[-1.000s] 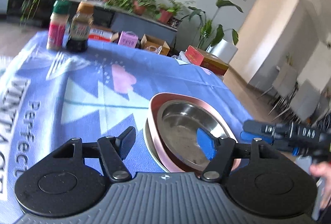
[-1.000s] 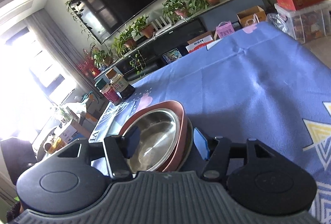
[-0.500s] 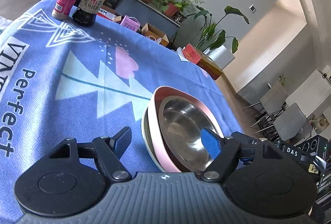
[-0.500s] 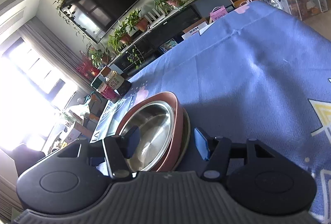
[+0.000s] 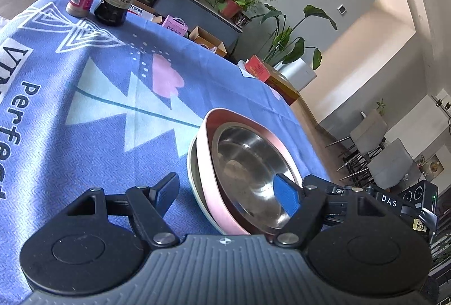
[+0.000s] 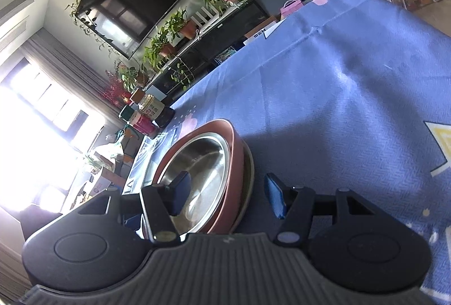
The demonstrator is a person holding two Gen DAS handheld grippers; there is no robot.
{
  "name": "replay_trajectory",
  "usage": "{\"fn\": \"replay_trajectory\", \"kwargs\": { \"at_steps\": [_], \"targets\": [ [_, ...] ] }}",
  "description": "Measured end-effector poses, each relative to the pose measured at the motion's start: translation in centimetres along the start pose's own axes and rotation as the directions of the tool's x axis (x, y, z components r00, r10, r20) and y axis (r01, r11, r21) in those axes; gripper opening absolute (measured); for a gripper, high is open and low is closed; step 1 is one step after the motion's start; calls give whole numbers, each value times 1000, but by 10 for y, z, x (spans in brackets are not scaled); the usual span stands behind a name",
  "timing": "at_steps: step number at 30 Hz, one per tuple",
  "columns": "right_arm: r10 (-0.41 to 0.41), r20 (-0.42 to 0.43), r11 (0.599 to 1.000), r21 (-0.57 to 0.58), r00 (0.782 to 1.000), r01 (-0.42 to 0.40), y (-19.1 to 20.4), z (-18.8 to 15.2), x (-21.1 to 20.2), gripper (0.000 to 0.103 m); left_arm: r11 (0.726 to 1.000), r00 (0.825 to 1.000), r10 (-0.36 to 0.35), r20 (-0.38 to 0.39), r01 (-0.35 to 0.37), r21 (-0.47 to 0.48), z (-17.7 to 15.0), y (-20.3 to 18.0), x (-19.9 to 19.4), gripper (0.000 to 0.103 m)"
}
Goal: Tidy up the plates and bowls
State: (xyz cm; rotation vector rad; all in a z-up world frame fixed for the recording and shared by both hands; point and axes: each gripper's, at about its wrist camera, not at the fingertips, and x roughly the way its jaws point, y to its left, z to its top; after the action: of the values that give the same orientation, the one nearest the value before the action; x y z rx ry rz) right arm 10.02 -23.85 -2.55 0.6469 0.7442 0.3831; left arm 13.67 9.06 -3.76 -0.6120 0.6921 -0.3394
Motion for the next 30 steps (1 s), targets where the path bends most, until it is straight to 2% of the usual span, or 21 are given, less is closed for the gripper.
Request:
{"fn": "replay_trajectory", "kwargs": {
  "at_steps": [6, 9, 13, 16, 18, 30],
  "targets": [
    [9, -16, 1000, 15, 1000, -9, -2, 0, 3, 66, 1000, 1000, -9, -2, 9, 2, -1, 0, 2, 69],
    [14, -22, 1000, 18, 1000, -13, -2, 0, 3, 66, 1000, 1000, -15, -10, 15, 5, -2, 0, 4, 62],
    [24, -36, 1000, 18, 999, -24, -4, 1, 4, 58, 999, 1000, 18, -1, -18, 32, -3, -2, 4, 49],
    [29, -46, 999, 33, 999, -28, -6, 1, 4, 49, 999, 999, 33, 5, -34, 43, -3, -3, 4, 44],
    [17, -44, 999, 33, 999, -15, -8, 1, 2, 42, 998, 999, 37, 6, -37, 48, -4, -3, 3, 43],
    [8, -17, 1000, 28, 1000, -7, -5, 0, -3, 41, 996, 999, 34, 20, -36, 87, -5, -12, -3, 41]
  ]
}}
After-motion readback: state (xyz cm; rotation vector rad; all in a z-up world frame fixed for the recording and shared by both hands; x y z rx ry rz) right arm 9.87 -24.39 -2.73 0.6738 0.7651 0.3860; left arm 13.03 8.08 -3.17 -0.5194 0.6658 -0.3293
